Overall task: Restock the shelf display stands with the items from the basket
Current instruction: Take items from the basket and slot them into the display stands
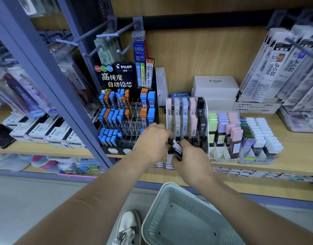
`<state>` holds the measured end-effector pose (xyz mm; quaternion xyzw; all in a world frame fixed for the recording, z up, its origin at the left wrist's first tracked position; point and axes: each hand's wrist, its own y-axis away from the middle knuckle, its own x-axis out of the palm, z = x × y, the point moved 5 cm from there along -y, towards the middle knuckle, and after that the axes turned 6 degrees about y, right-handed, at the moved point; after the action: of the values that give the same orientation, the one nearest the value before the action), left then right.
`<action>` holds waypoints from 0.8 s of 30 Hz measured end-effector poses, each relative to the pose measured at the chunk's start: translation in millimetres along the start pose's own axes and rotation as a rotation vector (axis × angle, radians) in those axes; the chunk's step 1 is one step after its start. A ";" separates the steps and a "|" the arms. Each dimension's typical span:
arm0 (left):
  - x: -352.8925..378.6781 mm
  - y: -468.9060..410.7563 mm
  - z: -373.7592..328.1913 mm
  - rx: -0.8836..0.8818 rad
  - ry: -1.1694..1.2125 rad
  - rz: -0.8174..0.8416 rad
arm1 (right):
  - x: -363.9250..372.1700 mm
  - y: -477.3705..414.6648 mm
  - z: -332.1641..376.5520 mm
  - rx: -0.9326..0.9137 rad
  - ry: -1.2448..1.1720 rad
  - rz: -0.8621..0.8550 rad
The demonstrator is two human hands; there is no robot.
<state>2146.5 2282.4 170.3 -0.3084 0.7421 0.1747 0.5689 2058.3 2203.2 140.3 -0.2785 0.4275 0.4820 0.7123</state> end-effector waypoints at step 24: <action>-29.0 -1.7 -17.5 -0.264 1.008 -0.023 | -49.6 -3.0 -33.8 0.345 -0.998 0.295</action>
<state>2139.4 2277.9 203.2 -0.4314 0.8921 0.0907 0.0992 2041.1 2152.5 167.6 0.1675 0.1452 0.5734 0.7887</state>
